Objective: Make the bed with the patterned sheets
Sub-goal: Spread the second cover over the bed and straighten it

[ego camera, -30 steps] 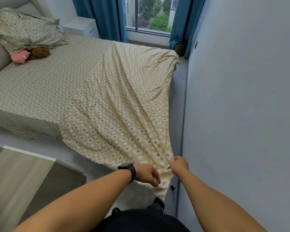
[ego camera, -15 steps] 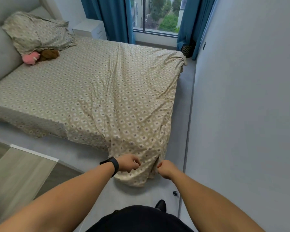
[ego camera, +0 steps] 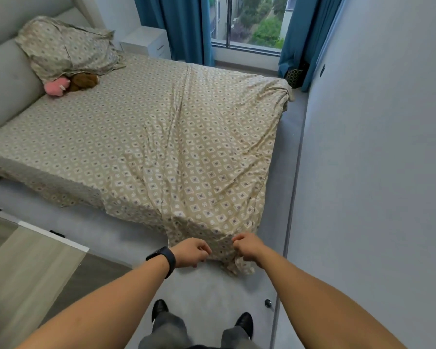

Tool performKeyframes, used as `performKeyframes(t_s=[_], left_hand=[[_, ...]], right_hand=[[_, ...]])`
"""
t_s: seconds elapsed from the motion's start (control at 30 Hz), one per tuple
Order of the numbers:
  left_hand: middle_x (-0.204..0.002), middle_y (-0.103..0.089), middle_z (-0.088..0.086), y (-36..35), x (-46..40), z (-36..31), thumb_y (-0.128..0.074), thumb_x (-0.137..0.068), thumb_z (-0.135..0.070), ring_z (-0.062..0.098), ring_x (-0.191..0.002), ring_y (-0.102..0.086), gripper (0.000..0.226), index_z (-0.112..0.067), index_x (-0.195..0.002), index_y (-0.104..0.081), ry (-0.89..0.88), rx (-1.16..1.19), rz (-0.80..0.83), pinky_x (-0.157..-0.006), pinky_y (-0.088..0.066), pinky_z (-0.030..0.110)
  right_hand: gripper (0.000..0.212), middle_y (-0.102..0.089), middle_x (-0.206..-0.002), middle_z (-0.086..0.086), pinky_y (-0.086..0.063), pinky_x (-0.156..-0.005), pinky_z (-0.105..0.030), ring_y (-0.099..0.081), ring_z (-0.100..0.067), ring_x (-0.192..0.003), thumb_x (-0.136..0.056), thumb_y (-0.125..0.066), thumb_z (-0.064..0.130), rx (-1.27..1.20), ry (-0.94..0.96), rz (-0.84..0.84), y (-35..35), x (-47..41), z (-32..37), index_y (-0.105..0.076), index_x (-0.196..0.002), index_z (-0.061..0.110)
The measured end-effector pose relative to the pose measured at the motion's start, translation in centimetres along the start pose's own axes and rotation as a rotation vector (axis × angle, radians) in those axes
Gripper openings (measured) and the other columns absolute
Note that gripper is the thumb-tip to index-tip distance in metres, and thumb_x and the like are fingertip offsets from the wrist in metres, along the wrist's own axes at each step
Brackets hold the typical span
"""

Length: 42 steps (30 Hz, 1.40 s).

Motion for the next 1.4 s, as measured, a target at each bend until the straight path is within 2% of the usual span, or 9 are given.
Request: performKeyframes(t_s=[0.1, 0.33, 0.43, 0.57, 0.7, 0.87, 1.03, 1.23, 1.4], left_hand=[[-0.098, -0.066, 0.002, 1.8, -1.8, -0.3, -0.052, -0.099, -0.016, 0.016, -0.078, -0.06, 0.025, -0.013, -0.118, -0.068, -0.03, -0.046, 0.054, -0.078, -0.057, 0.031], [-0.097, -0.071, 0.003, 7.0, -5.1, 0.6, -0.053, -0.096, -0.015, 0.019, -0.079, -0.064, 0.022, -0.017, -0.106, -0.072, -0.158, 0.024, -0.005, -0.079, -0.057, 0.037], [-0.083, -0.063, -0.007, 8.6, -6.3, 2.3, -0.053, -0.095, -0.012, 0.014, -0.076, -0.058, 0.022, -0.016, -0.104, -0.072, -0.177, 0.033, -0.028, -0.07, -0.05, 0.027], [-0.08, -0.056, -0.011, 9.7, -9.9, 4.4, -0.051, -0.096, -0.013, 0.006, -0.07, -0.051, 0.021, -0.015, -0.104, -0.071, -0.149, 0.024, -0.028, -0.064, -0.041, 0.023], [-0.081, -0.06, -0.006, 8.9, -14.6, 5.4, -0.052, -0.097, -0.017, 0.014, -0.076, -0.057, 0.019, -0.014, -0.104, -0.07, -0.117, 0.017, -0.042, -0.071, -0.045, 0.028], [-0.113, -0.062, -0.004, 2.7, -26.8, 8.7, -0.055, -0.094, -0.026, 0.018, -0.103, -0.059, 0.027, -0.022, -0.119, -0.064, -0.194, -0.17, -0.186, -0.087, -0.053, 0.039], [-0.155, -0.04, 0.001, -3.0, -37.9, 13.9, -0.059, -0.093, -0.032, 0.026, -0.143, -0.037, 0.048, -0.023, -0.139, -0.052, -0.328, -0.326, -0.377, -0.113, -0.039, 0.045], [-0.158, -0.041, 0.001, -2.8, -49.3, 15.2, -0.059, -0.091, -0.034, 0.027, -0.152, -0.023, 0.053, -0.025, -0.142, -0.053, -0.603, -0.457, -0.573, -0.123, -0.023, 0.047], [-0.167, -0.019, -0.007, -3.0, -54.1, 14.7, -0.033, -0.095, -0.054, 0.019, -0.156, -0.006, 0.065, -0.039, -0.158, -0.022, -0.576, -0.642, -0.665, -0.126, -0.003, 0.046]], right_hand=[[0.023, -0.063, -0.086, -0.003, -0.041, -0.057, -0.024, -0.052, -0.014, -0.069, -0.094, -0.05, 0.005, -0.089, -0.018, -0.091, 0.6, -1.6, 1.1, -0.07, -0.103, 0.014], [0.022, -0.068, -0.105, -0.005, -0.054, -0.083, -0.036, -0.063, -0.02, -0.089, -0.093, -0.053, 0.005, -0.171, -0.041, -0.263, -1.8, -4.5, 5.2, -0.068, -0.102, 0.018], [0.023, -0.067, -0.108, -0.002, -0.054, -0.095, -0.04, -0.064, -0.023, -0.101, -0.094, -0.053, 0.008, -0.13, -0.039, -0.268, -3.3, -6.0, 7.1, -0.069, -0.109, 0.018], [0.026, -0.067, -0.113, -0.025, -0.051, -0.097, -0.049, -0.062, -0.043, -0.108, -0.093, -0.051, 0.003, -0.076, -0.115, -0.291, -4.1, -8.8, 6.9, -0.068, -0.11, -0.007], [0.024, -0.068, -0.116, -0.012, -0.052, -0.086, -0.037, -0.062, -0.025, -0.097, -0.098, -0.051, 0.01, -0.088, -0.159, -0.303, -2.8, -12.1, 4.8, -0.071, -0.111, 0.008], [0.022, -0.065, -0.116, -0.006, -0.044, -0.076, -0.032, -0.057, -0.021, -0.092, -0.099, -0.048, 0.02, 0.029, -0.206, -0.473, -2.0, -23.6, -3.0, -0.064, -0.112, 0.014], [0.047, -0.044, -0.144, -0.011, -0.042, -0.107, -0.046, -0.044, -0.032, -0.13, -0.099, -0.043, 0.032, 0.165, -0.202, -0.582, -4.1, -34.8, -10.4, -0.045, -0.144, 0.015], [0.051, -0.034, -0.149, -0.012, -0.039, -0.103, -0.046, -0.04, -0.033, -0.129, -0.099, -0.042, 0.034, 0.318, 0.021, -0.905, -4.3, -45.7, -13.2, -0.038, -0.149, 0.021], [0.062, -0.018, -0.158, -0.022, -0.038, -0.102, -0.056, -0.041, -0.045, -0.127, -0.095, -0.029, 0.039, 0.491, 0.006, -1.043, -4.7, -50.8, -13.2, -0.02, -0.155, 0.023]])
Point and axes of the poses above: each hand's wrist, its own x-axis away from the middle knuckle, its own y-axis out of the back of the hand, z = x × y, the point moved 1 cm from there along -x, towards the middle knuckle
